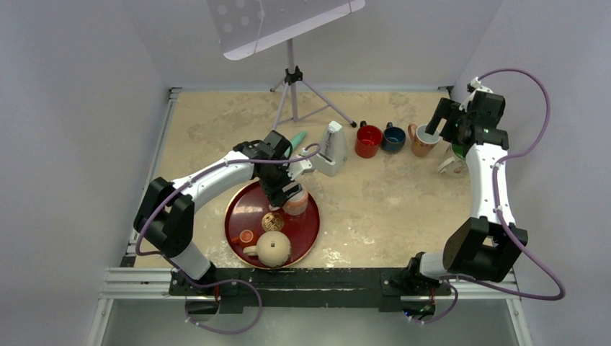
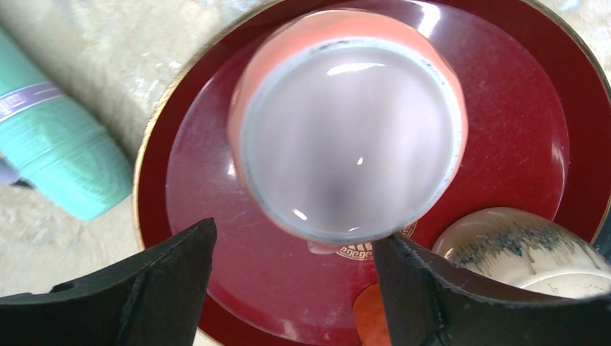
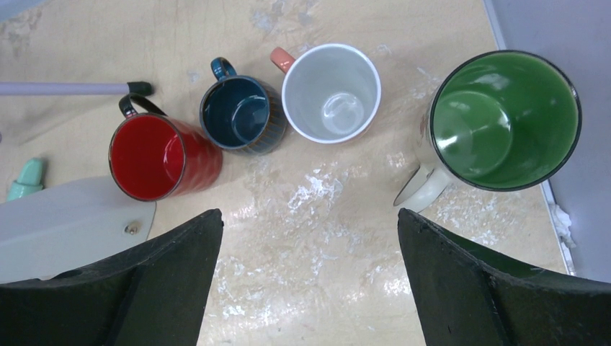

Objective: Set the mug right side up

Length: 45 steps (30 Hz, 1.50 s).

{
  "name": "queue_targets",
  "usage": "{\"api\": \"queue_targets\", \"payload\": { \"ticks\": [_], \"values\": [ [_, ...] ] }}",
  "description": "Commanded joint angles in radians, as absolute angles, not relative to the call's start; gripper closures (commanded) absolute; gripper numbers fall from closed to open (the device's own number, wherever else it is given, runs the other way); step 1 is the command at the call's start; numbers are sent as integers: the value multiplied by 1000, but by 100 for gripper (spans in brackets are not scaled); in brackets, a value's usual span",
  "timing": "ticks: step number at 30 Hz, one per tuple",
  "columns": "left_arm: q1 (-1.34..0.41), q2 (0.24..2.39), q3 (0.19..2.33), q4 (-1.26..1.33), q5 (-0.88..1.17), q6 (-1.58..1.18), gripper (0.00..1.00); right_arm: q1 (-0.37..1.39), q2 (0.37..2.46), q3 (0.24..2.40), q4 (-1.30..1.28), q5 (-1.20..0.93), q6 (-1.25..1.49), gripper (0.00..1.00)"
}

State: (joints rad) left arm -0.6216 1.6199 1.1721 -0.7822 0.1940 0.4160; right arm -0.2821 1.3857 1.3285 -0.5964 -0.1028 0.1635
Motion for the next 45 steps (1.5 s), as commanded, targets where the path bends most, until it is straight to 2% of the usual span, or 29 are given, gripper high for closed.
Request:
{"api": "queue_targets", "payload": {
  "ticks": [1, 7, 9, 12, 15, 16, 24, 31, 36, 40, 45],
  "values": [
    [-613, 1604, 1097, -649, 314, 517, 24, -284, 1354, 1310, -564, -145, 154, 6],
    [-585, 1614, 1042, -586, 337, 513, 33, -283, 1328, 1296, -560, -148, 149, 6],
    [-584, 1619, 1030, -561, 318, 523, 40, -282, 1326, 1291, -557, -154, 149, 6],
    [-584, 1637, 1028, -561, 320, 546, 62, -283, 1323, 1283, -558, -159, 150, 6],
    [-583, 1651, 1061, -607, 337, 519, 98, -283, 1313, 1279, -561, -161, 150, 6],
    [-583, 1647, 1074, -622, 344, 506, 100, -284, 1307, 1279, -561, -162, 152, 6],
    [-533, 1554, 1291, -904, 476, 322, 100, -250, 1202, 1226, -553, -282, 164, 6],
    [-520, 1488, 1561, -1039, 715, 160, 100, -80, 1024, 1111, -401, -598, 258, 2],
    [-519, 1538, 1823, -1084, 824, 24, 100, 66, 856, 935, 3, -741, 542, 1],
    [-530, 1595, 2005, -1105, 853, -74, 100, 133, 768, 771, 349, -751, 809, 1],
    [-571, 1612, 2072, -1079, 869, -107, 100, 210, 754, 685, 566, -716, 976, 2]
  ]
}}
